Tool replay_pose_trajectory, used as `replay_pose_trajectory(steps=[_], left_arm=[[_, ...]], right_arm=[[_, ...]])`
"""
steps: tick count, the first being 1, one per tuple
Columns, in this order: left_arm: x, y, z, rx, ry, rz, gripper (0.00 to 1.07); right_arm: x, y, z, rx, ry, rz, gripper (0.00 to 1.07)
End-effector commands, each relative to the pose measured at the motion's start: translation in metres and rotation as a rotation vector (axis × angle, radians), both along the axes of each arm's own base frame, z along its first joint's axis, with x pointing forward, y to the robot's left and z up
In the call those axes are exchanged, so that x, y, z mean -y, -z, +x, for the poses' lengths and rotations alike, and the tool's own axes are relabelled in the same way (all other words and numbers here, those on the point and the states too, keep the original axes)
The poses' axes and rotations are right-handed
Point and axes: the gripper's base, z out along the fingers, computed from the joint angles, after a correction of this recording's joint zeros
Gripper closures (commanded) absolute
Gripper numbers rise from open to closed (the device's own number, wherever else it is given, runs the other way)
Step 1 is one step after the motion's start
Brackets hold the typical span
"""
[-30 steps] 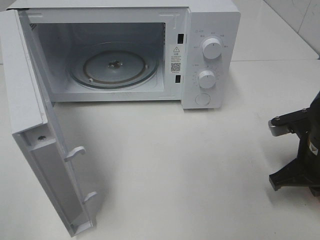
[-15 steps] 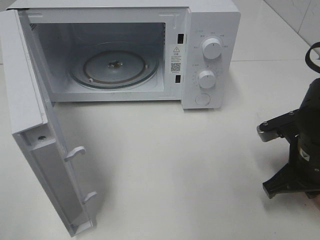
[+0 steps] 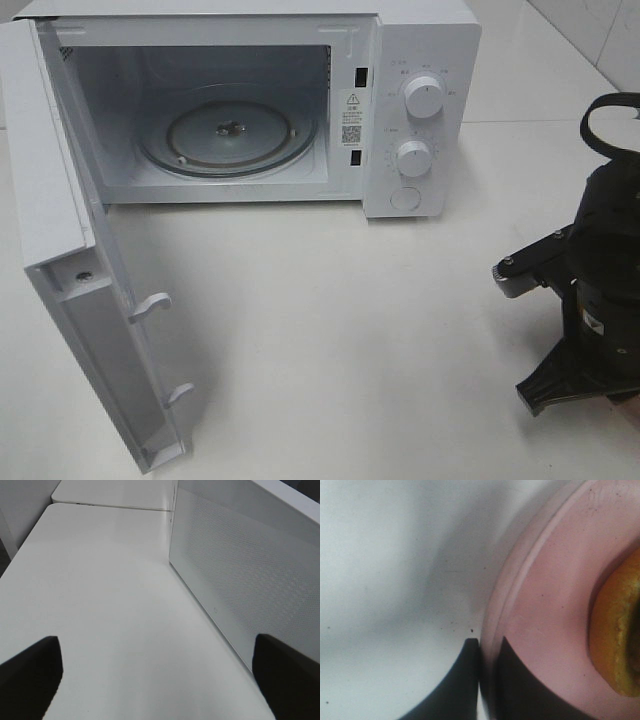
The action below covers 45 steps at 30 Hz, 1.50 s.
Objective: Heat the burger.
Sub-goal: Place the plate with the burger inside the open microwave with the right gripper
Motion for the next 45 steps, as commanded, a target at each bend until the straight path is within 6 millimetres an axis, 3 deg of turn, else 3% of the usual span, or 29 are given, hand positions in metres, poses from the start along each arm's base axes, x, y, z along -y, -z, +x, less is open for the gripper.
replay_pose_trajectory(steps=[1,6,10,28,35,45], left_arm=[[0.001,0.000,0.001,0.005,0.002,-0.008,0.09],[0.001,0.000,0.001,0.005,0.002,-0.008,0.09],[0.001,0.000,0.001,0.005,0.002,-0.008,0.09],[0.001,0.000,0.001,0.005,0.002,-0.008,0.09],[0.001,0.000,0.001,0.005,0.002,-0.008,0.09],[0.001,0.000,0.001,0.005,0.002,-0.008,0.09]], right_arm=[[0.002,-0.006,0.000,0.001,-0.024,-0.069,1.07],[0.000,-0.017,-0.002,0.046,-0.051,-0.056,1.07],[0.006,-0.039,-0.004,0.110,-0.060,-0.070,1.07],[0.013,-0.064,-0.016,0.143,-0.052,-0.052,1.07],[-0.002,-0.077,-0.032,0.151,-0.170,-0.080,1.07],[-0.020,-0.079,-0.044,0.147,-0.284,-0.095,1.07]])
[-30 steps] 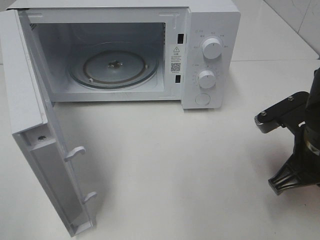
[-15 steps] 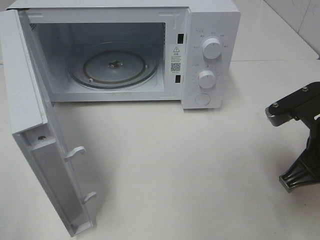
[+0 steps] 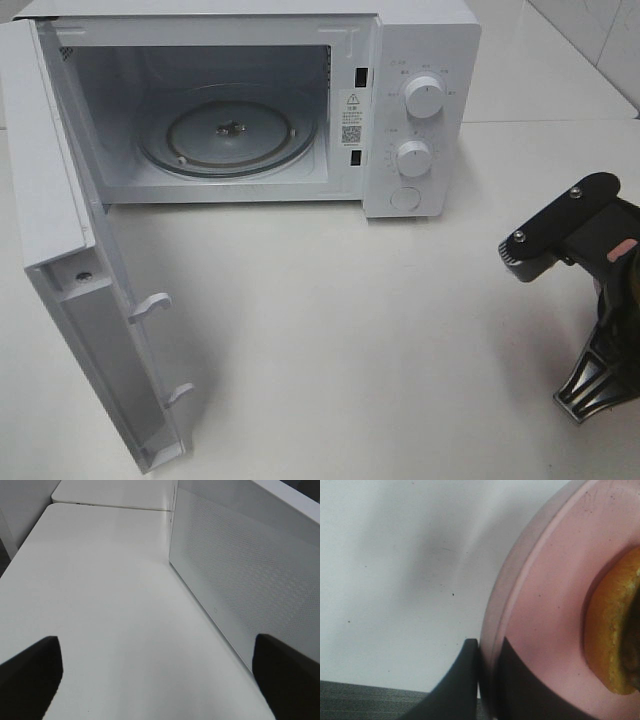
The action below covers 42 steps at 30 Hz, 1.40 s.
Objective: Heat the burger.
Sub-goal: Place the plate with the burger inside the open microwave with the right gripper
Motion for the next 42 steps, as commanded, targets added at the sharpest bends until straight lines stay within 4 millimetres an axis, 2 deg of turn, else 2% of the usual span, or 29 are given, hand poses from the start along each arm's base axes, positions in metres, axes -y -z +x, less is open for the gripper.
replay_pose_trajectory(steps=[1,14,28,33,42], left_arm=[[0.001,0.000,0.001,0.005,0.002,-0.008,0.09],[0.001,0.000,0.001,0.005,0.002,-0.008,0.09],[0.001,0.000,0.001,0.005,0.002,-0.008,0.09],[0.001,0.000,0.001,0.005,0.002,-0.008,0.09],[0.001,0.000,0.001,0.005,0.002,-0.008,0.09]], right_arm=[[-0.001,-0.006,-0.001,0.024,-0.050,-0.059,1.07],[-0.027,-0.006,-0.021,0.031,-0.228,-0.060,1.07],[-0.058,-0.009,-0.048,0.076,-0.544,-0.097,1.07],[-0.061,-0.009,-0.049,0.069,-0.586,-0.103,1.07],[-0.070,-0.008,-0.048,0.043,-0.809,-0.112,1.07]])
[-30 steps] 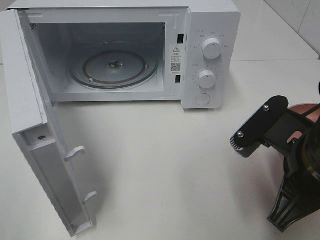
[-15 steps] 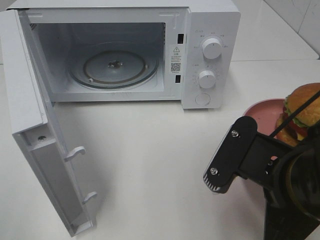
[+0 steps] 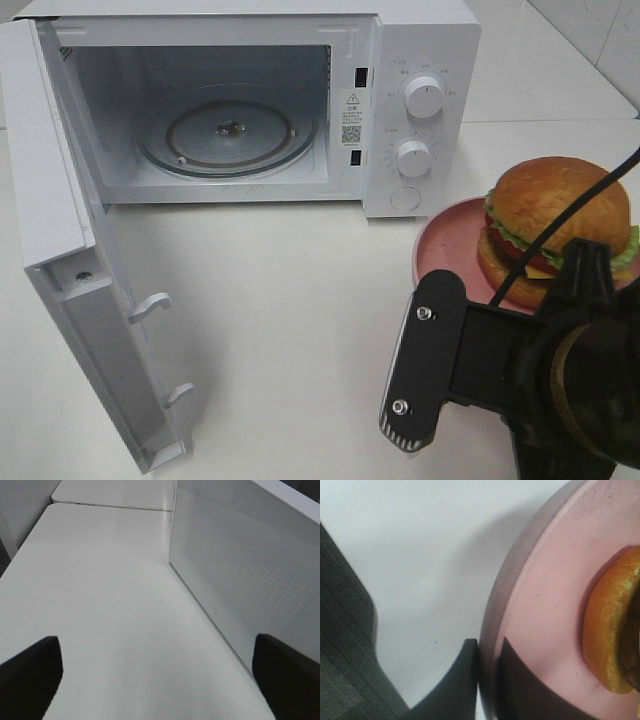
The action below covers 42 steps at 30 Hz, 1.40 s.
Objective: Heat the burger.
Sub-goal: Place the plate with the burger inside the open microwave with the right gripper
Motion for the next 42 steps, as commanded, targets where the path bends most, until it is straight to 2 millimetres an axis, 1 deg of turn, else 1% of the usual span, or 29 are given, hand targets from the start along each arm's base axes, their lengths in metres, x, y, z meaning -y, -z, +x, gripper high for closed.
replay_pose_trajectory(steps=[1,3,9,11,13,16,19,21,30,34,36,37,39,42], left_arm=[[0.001,0.000,0.001,0.005,0.002,-0.008,0.09],[0.001,0.000,0.001,0.005,0.002,-0.008,0.09],[0.001,0.000,0.001,0.005,0.002,-0.008,0.09],[0.001,0.000,0.001,0.005,0.002,-0.008,0.09],[0.001,0.000,0.001,0.005,0.002,-0.008,0.09],[0.001,0.000,0.001,0.005,0.002,-0.008,0.09],[0.001,0.000,0.001,0.005,0.002,-0.008,0.09],[0.001,0.000,0.001,0.005,0.002,-0.008,0.09],[0.001,0.000,0.001,0.005,0.002,-0.008,0.09],[0.001,0.000,0.001,0.005,0.002,-0.008,0.09],[0.001,0.000,0.001,0.005,0.002,-0.008,0.09],[0.001,0.000,0.001,0.005,0.002,-0.008,0.09],[0.001,0.000,0.001,0.005,0.002,-0.008,0.09],[0.001,0.000,0.001,0.005,0.002,-0.008,0.09]], right_arm=[[-0.003,-0.007,0.005,0.061,-0.112,-0.027,1.07],[-0.007,-0.007,0.007,0.075,-0.189,-0.031,1.07],[-0.010,-0.008,0.008,0.083,-0.259,-0.046,1.07],[-0.013,-0.008,0.008,0.075,-0.331,-0.055,1.07],[-0.014,-0.007,0.007,0.073,-0.350,-0.055,1.07],[-0.017,-0.007,0.007,0.067,-0.441,-0.078,1.07],[-0.018,-0.007,0.007,0.070,-0.463,-0.083,1.07],[-0.022,-0.008,0.008,0.080,-0.539,-0.089,1.07],[-0.026,-0.009,0.009,0.099,-0.650,-0.112,1.07],[-0.027,-0.009,0.014,0.099,-0.676,-0.093,1.07],[-0.023,-0.008,0.024,0.094,-0.705,-0.091,1.07],[-0.023,-0.008,0.024,0.094,-0.705,-0.091,1.07],[-0.020,-0.008,0.031,0.093,-0.735,-0.118,1.07],[-0.017,-0.008,0.035,0.091,-0.759,-0.138,1.07]])
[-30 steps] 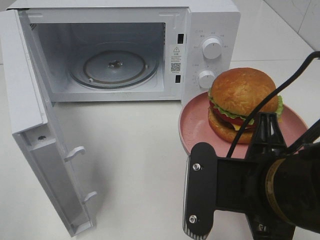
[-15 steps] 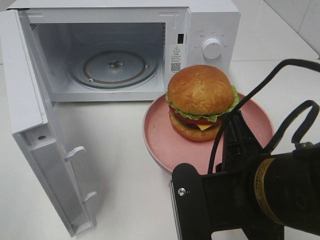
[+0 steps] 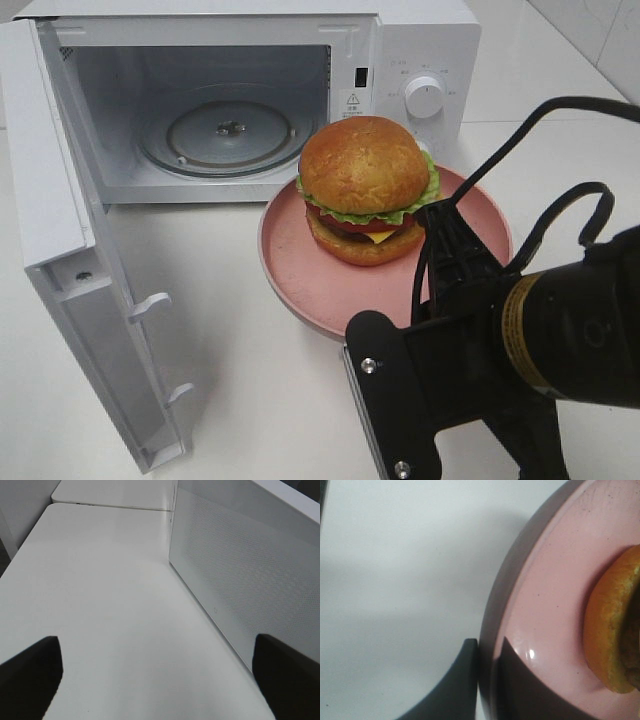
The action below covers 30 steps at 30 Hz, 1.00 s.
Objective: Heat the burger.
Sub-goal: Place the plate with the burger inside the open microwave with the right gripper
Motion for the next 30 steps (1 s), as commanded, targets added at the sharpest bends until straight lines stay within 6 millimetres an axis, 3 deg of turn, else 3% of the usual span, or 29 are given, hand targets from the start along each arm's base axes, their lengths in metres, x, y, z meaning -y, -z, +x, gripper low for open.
replay_pose_trajectory(steps=[1,30], left_arm=[[0.001,0.000,0.001,0.005,0.002,-0.008,0.09],[0.001,0.000,0.001,0.005,0.002,-0.008,0.09]], right_arm=[[0.002,-0.005,0.011,0.043,-0.103,-0.027,1.07],[0.029,0.002,0.041,-0.109,-0.371,-0.031,1.07]])
